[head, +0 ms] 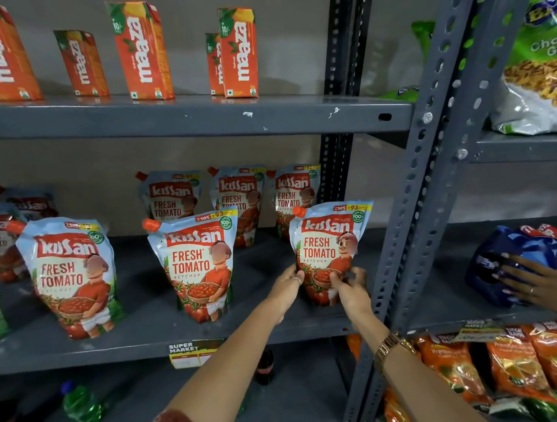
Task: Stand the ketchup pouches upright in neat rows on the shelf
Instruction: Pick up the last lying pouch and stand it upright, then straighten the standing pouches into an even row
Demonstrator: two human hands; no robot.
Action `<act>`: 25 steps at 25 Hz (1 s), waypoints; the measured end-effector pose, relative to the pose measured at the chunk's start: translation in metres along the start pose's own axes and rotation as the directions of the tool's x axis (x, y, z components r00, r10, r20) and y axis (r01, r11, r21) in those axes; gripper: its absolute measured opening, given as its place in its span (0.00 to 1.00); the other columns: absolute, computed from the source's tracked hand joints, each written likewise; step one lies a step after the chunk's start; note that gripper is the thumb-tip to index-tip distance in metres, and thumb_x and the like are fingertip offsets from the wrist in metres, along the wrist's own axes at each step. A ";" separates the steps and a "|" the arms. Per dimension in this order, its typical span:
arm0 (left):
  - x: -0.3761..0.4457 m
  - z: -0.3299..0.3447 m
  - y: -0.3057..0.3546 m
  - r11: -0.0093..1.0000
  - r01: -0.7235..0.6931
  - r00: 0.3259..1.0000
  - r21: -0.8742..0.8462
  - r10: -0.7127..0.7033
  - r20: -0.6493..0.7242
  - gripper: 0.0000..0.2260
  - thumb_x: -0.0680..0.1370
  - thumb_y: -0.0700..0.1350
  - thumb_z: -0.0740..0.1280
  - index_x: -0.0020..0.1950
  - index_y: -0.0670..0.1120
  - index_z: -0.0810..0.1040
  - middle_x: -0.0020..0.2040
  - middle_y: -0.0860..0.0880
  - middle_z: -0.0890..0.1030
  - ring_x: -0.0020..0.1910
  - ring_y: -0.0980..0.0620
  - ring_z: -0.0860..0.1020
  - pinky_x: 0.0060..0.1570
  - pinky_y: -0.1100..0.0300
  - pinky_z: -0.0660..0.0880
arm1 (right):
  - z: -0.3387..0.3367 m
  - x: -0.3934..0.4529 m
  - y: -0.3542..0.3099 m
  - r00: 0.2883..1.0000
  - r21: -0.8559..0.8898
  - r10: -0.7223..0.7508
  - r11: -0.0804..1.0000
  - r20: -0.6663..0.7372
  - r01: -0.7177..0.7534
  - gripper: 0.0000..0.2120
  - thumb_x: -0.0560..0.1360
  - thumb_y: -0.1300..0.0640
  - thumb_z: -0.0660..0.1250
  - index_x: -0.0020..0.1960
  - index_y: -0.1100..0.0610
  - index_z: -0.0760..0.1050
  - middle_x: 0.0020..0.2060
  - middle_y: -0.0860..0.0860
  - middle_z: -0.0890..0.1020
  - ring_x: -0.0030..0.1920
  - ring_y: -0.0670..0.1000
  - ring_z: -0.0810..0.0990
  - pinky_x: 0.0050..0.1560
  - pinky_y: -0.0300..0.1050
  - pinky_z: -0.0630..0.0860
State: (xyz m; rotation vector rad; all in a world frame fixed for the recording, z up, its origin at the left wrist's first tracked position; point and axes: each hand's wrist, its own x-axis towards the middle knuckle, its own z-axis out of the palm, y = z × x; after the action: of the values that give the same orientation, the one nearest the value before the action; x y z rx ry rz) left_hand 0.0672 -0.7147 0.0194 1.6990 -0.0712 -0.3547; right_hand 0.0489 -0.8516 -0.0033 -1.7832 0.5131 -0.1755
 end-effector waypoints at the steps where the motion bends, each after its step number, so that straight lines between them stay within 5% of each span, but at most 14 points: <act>1: -0.002 -0.004 -0.002 1.000 -0.003 1.000 -0.006 0.003 -0.023 0.19 0.82 0.45 0.55 0.73 0.49 0.63 0.74 0.47 0.66 0.74 0.49 0.62 0.72 0.54 0.59 | 0.001 -0.003 0.002 1.000 -0.008 -0.019 1.000 0.014 0.019 0.27 0.74 0.47 0.64 0.67 0.55 0.58 0.54 0.59 0.82 0.59 0.60 0.78 0.64 0.56 0.71; 7: -0.025 -0.015 -0.007 1.000 -0.017 0.998 -0.008 0.017 -0.062 0.19 0.81 0.42 0.56 0.73 0.48 0.64 0.74 0.47 0.67 0.73 0.49 0.63 0.71 0.55 0.61 | 0.020 -0.019 0.009 0.992 -0.030 -0.116 0.993 -0.051 0.114 0.19 0.75 0.48 0.64 0.61 0.58 0.73 0.52 0.58 0.83 0.54 0.59 0.80 0.59 0.57 0.76; 12: -0.030 -0.014 -0.007 1.000 -0.010 0.999 0.016 0.011 -0.045 0.20 0.82 0.42 0.55 0.74 0.48 0.61 0.75 0.47 0.65 0.74 0.49 0.62 0.72 0.53 0.59 | 0.023 -0.023 0.007 0.991 0.006 -0.087 0.996 -0.104 0.088 0.17 0.76 0.51 0.62 0.61 0.59 0.74 0.56 0.59 0.81 0.57 0.59 0.79 0.61 0.56 0.75; 15: -0.027 -0.022 -0.012 0.996 -0.010 0.995 0.084 0.019 -0.101 0.20 0.81 0.43 0.56 0.74 0.48 0.62 0.74 0.46 0.66 0.74 0.48 0.63 0.74 0.52 0.60 | 0.032 -0.030 0.010 0.956 -0.015 -0.137 0.990 -0.261 0.138 0.21 0.75 0.50 0.65 0.63 0.62 0.71 0.59 0.61 0.77 0.60 0.61 0.76 0.62 0.55 0.73; 20: -0.039 -0.056 -0.018 0.982 -0.119 0.913 0.144 0.165 -0.374 0.15 0.78 0.35 0.59 0.64 0.40 0.74 0.59 0.41 0.80 0.60 0.46 0.76 0.53 0.63 0.69 | 0.052 -0.047 0.007 0.849 -0.048 -0.310 0.946 -0.428 0.321 0.11 0.75 0.60 0.65 0.55 0.65 0.72 0.51 0.63 0.77 0.51 0.59 0.76 0.48 0.46 0.71; 25: -0.053 -0.106 -0.032 0.972 -0.119 0.817 0.203 0.211 -0.536 0.06 0.77 0.38 0.61 0.45 0.44 0.77 0.45 0.43 0.80 0.47 0.40 0.80 0.46 0.50 0.79 | 0.092 -0.062 -0.011 0.827 -0.094 -0.414 0.907 -0.381 0.411 0.06 0.75 0.64 0.64 0.51 0.65 0.73 0.46 0.57 0.75 0.46 0.53 0.73 0.48 0.44 0.71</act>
State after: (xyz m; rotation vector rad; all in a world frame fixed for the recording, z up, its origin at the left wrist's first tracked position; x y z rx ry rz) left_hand 0.0408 -0.5951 0.0107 1.8808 0.1871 0.2964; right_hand 0.0312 -0.7421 -0.0088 -1.8542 0.3976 -0.8533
